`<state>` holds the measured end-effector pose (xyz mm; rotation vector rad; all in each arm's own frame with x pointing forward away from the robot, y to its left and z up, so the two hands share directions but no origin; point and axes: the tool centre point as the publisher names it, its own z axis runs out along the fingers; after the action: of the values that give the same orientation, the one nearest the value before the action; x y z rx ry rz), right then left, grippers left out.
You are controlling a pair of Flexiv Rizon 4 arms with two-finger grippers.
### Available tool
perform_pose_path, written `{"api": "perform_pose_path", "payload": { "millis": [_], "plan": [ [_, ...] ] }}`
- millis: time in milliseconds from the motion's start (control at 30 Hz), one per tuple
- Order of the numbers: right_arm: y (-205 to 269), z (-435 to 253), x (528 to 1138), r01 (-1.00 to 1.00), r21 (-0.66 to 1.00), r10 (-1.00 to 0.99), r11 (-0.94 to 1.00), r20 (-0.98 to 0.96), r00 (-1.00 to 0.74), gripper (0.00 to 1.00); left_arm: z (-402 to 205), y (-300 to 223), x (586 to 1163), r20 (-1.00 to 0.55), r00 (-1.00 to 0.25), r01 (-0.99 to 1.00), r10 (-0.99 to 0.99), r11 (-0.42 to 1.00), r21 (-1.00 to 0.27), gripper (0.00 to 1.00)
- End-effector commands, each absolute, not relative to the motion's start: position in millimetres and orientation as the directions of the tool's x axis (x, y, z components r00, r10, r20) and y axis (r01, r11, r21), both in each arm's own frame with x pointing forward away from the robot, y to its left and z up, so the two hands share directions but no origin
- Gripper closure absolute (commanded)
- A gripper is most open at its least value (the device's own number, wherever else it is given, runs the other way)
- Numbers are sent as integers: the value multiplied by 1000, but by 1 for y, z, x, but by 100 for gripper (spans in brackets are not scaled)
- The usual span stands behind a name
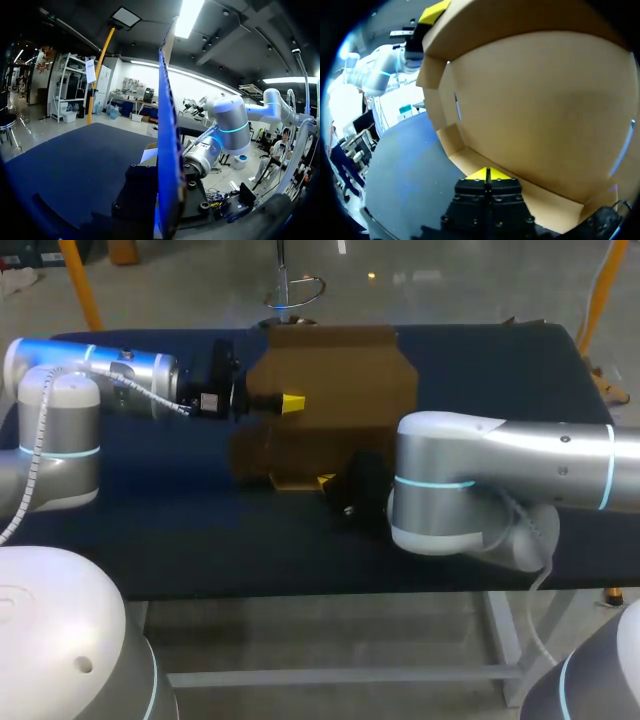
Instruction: Assemble the packaging by folding the flat box into shape, placing the metal phone stand inside, and closing the box properly
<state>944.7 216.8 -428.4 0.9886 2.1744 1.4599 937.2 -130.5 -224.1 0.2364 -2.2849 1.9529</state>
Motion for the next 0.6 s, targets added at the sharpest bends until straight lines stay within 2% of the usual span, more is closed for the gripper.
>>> {"api": "perform_pose_path", "payload": {
  "millis": [33,600],
  "plan": [
    [220,-434,945,359,904,711,231,95,-696,100,-232,-130,940,201,-979,-203,-27,151,-967,100],
    [220,-434,945,359,904,711,231,95,-696,100,-242,-131,944,198,-979,-204,-52,187,-961,100]
  ]
}}
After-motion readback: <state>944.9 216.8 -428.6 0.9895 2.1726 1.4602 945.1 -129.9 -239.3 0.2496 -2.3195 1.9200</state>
